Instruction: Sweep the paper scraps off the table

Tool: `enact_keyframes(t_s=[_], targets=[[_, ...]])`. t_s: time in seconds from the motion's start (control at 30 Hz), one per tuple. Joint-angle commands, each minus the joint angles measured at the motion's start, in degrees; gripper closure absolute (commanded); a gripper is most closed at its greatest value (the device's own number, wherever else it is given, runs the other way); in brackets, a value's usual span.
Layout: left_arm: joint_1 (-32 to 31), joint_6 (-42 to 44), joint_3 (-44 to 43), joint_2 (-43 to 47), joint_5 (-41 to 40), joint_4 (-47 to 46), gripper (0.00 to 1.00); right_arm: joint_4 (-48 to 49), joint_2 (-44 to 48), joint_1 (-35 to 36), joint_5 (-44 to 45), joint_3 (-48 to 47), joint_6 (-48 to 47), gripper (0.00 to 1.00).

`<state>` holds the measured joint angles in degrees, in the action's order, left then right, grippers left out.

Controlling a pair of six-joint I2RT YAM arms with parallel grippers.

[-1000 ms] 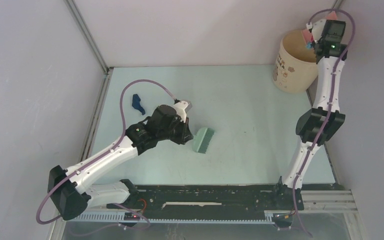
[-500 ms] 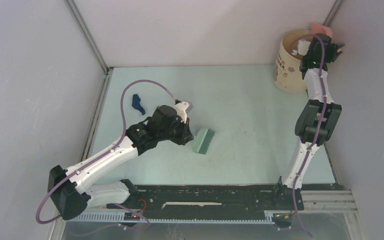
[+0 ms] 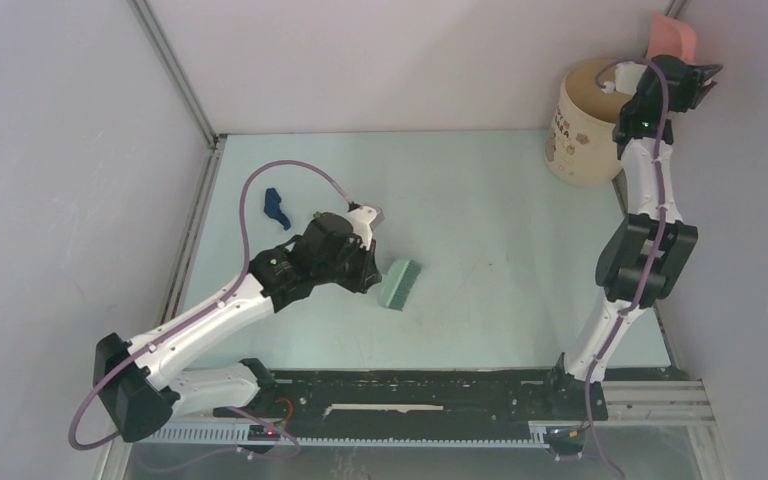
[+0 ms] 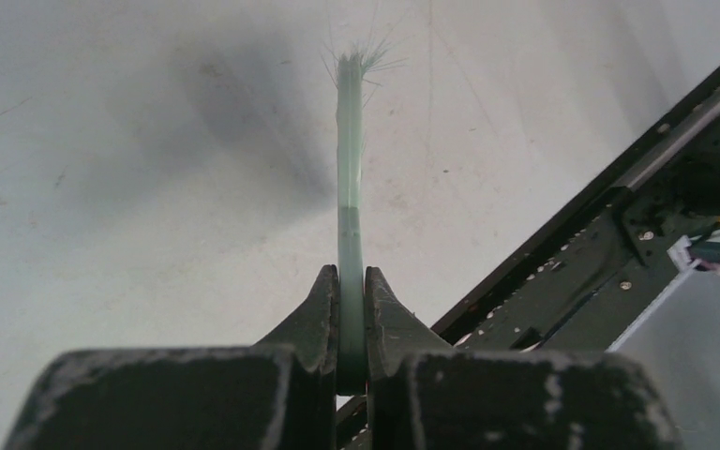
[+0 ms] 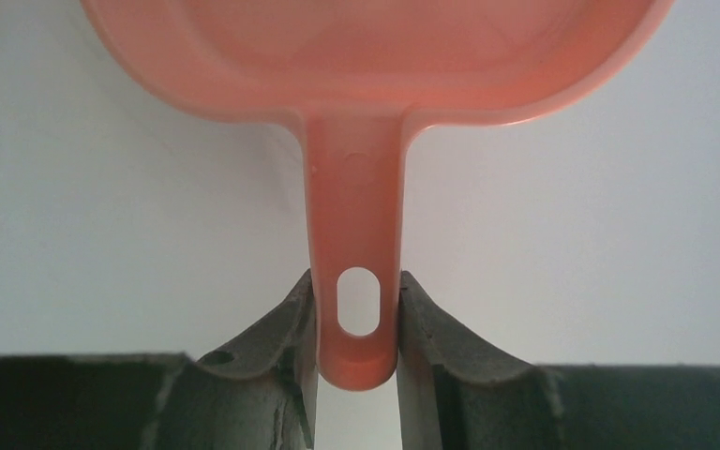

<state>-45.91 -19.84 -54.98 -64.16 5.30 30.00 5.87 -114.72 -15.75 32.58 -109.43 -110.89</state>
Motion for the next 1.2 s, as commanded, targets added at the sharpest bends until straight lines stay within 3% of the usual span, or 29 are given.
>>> enact_keyframes(t_s=[0.0,0.2,0.43,0.6,0.77,0.83,1.03,1.17], targets=[[-0.24,4.45,-4.31,2.32,-6.53,2.72,0.94,-13.03,8.00,-0.45,-0.82,-2.65,13.05,1.00],[-0.23,10.45,-10.72,1.67,-14.88,9.54,0.94,-39.60,13.51,0.53,-8.71,-9.31,36.59,1.00],[-0.07,18.67,-19.26,-1.31,-29.53,16.86,0.95,-59.28,23.80,5.03,-23.85,-1.46,51.70,1.00],[0.12,26.56,-21.39,-4.42,-44.96,18.18,0.98,-64.68,31.16,11.37,-29.72,11.84,55.98,1.00],[3.32,31.96,-22.45,-10.63,-53.96,15.97,0.99,-66.12,34.80,20.64,-33.83,27.39,61.01,1.00],[4.64,32.31,-24.03,-14.63,-55.11,15.90,1.00,-67.52,33.76,24.39,-34.78,31.56,63.35,1.00],[7.98,29.17,-31.56,-28.55,-51.70,20.17,1.00,-71.30,26.06,31.33,-45.73,32.21,72.52,1.00],[9.03,28.39,-34.80,-34.49,-49.97,18.56,1.00,-69.14,20.84,36.01,-46.66,32.71,75.52,1.00]])
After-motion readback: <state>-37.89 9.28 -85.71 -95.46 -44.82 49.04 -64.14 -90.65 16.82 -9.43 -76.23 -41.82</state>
